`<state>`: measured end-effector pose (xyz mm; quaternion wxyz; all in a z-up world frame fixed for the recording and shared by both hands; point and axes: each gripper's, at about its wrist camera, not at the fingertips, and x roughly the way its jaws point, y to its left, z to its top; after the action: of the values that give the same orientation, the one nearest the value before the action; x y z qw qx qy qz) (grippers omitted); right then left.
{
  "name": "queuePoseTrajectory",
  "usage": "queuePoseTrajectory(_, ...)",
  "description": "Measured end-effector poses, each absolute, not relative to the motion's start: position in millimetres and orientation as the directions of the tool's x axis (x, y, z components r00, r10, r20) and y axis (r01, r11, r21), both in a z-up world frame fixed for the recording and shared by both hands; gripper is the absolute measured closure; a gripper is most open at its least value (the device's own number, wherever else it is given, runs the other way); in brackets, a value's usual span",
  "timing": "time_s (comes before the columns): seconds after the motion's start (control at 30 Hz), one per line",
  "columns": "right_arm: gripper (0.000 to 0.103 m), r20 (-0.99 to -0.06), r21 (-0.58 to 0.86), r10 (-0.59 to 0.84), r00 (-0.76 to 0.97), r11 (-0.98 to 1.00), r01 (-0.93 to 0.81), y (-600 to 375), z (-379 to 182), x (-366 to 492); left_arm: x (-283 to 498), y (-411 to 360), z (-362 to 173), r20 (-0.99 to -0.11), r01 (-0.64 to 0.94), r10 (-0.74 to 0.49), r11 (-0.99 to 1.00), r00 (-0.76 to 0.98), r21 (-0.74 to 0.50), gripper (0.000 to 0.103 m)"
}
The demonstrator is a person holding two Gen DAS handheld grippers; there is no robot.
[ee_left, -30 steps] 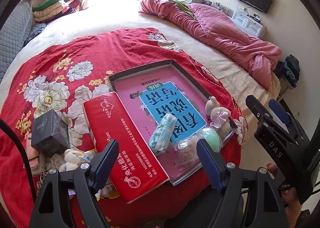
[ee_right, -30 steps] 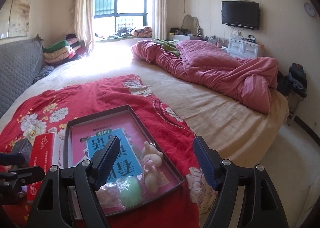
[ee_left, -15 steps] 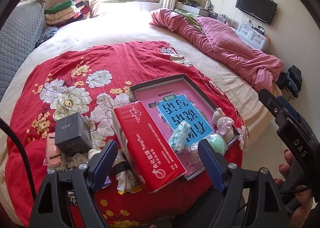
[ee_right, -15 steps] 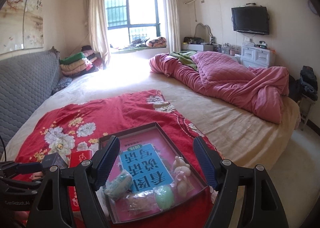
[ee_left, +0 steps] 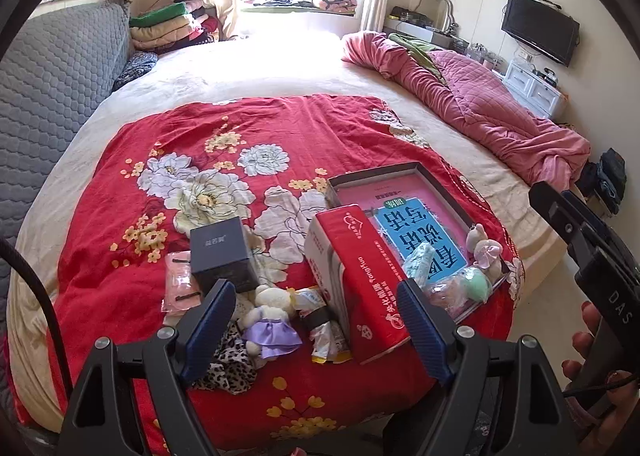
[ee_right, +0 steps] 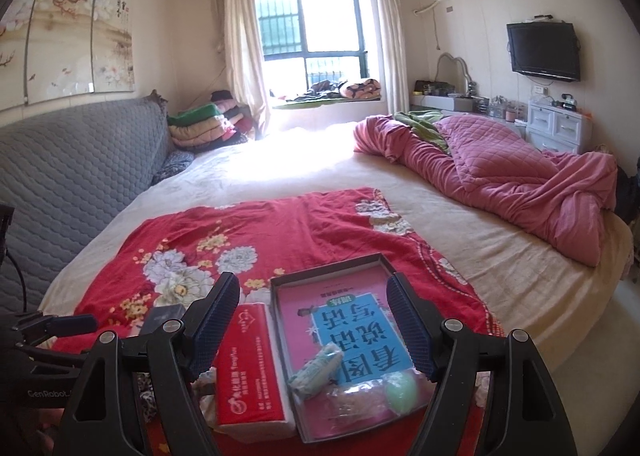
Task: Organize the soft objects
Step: 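Move both open tools back over the remaining pile, then grasp the leopard-print cloth with the left tool while the right tool grasps the purple-hat plush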
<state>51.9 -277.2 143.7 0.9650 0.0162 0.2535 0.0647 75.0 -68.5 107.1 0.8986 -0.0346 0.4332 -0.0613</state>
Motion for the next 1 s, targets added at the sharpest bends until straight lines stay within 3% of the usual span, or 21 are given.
queuePoseTrajectory(0.5, 0.026, -0.520, 0.040, 0.253, 0.816, 0.961, -0.273, -209, 139, 43, 53, -11, 98, -0.776, -0.019, -0.062, 0.995, 0.627, -0.095, 0.021)
queuePoseTrajectory(1.0, 0.026, -0.569, -0.016, 0.269, 0.777, 0.941, -0.338, -180, 120, 42, 42, 52, 76, -0.800, -0.125, -0.033, 0.983, 0.598, -0.134, 0.021)
